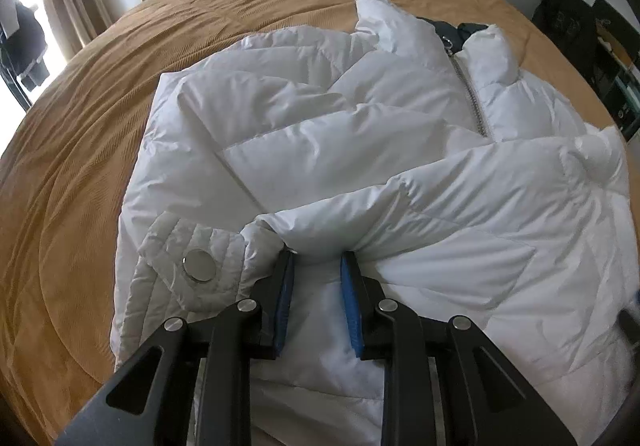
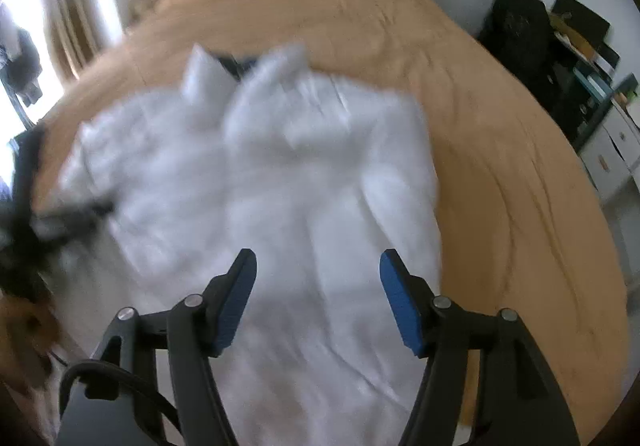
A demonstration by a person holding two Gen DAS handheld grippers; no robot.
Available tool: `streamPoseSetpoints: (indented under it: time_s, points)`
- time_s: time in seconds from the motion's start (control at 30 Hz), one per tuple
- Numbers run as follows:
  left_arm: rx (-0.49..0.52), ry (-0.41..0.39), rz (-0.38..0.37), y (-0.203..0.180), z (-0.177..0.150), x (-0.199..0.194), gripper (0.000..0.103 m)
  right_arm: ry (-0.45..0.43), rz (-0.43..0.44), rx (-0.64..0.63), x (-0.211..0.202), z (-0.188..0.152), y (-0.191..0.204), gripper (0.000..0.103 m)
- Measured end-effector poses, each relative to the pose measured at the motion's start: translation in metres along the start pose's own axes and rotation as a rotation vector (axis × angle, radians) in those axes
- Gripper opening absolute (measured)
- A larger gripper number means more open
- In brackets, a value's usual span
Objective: Fold large clothes
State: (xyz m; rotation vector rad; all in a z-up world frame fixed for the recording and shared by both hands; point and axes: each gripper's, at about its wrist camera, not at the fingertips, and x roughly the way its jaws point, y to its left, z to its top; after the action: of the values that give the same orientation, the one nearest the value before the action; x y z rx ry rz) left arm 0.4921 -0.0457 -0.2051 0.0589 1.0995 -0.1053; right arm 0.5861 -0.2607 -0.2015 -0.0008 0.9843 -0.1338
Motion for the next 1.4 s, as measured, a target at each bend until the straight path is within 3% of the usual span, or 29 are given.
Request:
streamPoseSetpoints:
  time_s: [0.07,0.17,0.27,0.33,0.4,0.47,0.53,0.63,0.77,0.83,0.87,0.97,1.07,1.13,1.2,1.27,1.4]
  points:
    - [0.041,-0.004,0.022,-0.001,-0.001,0.002,0.025,0.087,-0.038,-0.025,0.025,-0.019,-0.008,0.065]
    - [0.063,-0.008,0.026,0.0,-0.008,-0.002,0.025,0.122,-0.018,-0.038,0.045,-0.039,-0.024,0.067]
    - [0.042,-0.006,0.011,0.004,-0.008,-0.002,0.025,0.142,-0.005,0.027,0.048,-0.041,-0.042,0.07]
    - [0.031,-0.007,0.013,0.004,-0.008,-0.001,0.025,0.143,-0.016,0.097,0.043,-0.034,-0.054,0.053]
    - [0.009,-0.012,0.013,0.003,-0.009,-0.002,0.025,0.119,0.01,0.161,0.033,-0.021,-0.058,0.027]
    - [0.009,-0.016,0.018,0.002,-0.009,-0.002,0.025,0.061,0.069,0.186,0.024,0.005,-0.054,0.025]
    - [0.015,-0.014,0.014,0.002,-0.009,-0.001,0.025,0.018,0.087,0.132,0.027,0.035,-0.034,0.025]
    - [0.014,-0.009,-0.012,0.006,-0.009,0.0,0.025,0.02,0.093,0.115,0.052,0.071,-0.013,0.025]
    - [0.02,-0.007,-0.046,0.01,-0.01,0.001,0.025,0.074,-0.004,0.145,0.108,0.105,-0.025,0.022]
    - [0.017,-0.006,-0.054,0.011,-0.01,0.002,0.025,0.124,-0.034,0.157,0.134,0.112,-0.04,0.009]
    - [0.014,-0.004,-0.055,0.011,-0.01,0.001,0.025,0.132,-0.064,0.164,0.135,0.112,-0.049,0.0]
    - [-0.035,0.008,-0.079,0.02,-0.008,-0.013,0.025,0.095,-0.118,0.194,0.118,0.115,-0.055,0.0]
    - [-0.049,-0.062,-0.102,0.027,-0.019,-0.052,0.032,0.017,-0.063,0.084,0.067,0.095,-0.04,0.01]
    - [-0.017,-0.115,-0.086,0.028,-0.036,-0.076,0.053,0.005,0.002,0.072,0.035,0.069,-0.037,0.014]
    - [0.01,-0.119,-0.063,0.027,-0.052,-0.082,0.053,0.019,0.103,0.049,0.009,0.037,-0.032,0.016]
    - [0.042,-0.082,-0.025,0.028,-0.067,-0.069,0.055,0.043,0.14,0.004,-0.004,0.006,-0.021,0.018]
    - [0.033,-0.045,-0.035,0.04,-0.083,-0.045,0.055,0.165,0.095,-0.047,0.029,-0.046,-0.014,0.018]
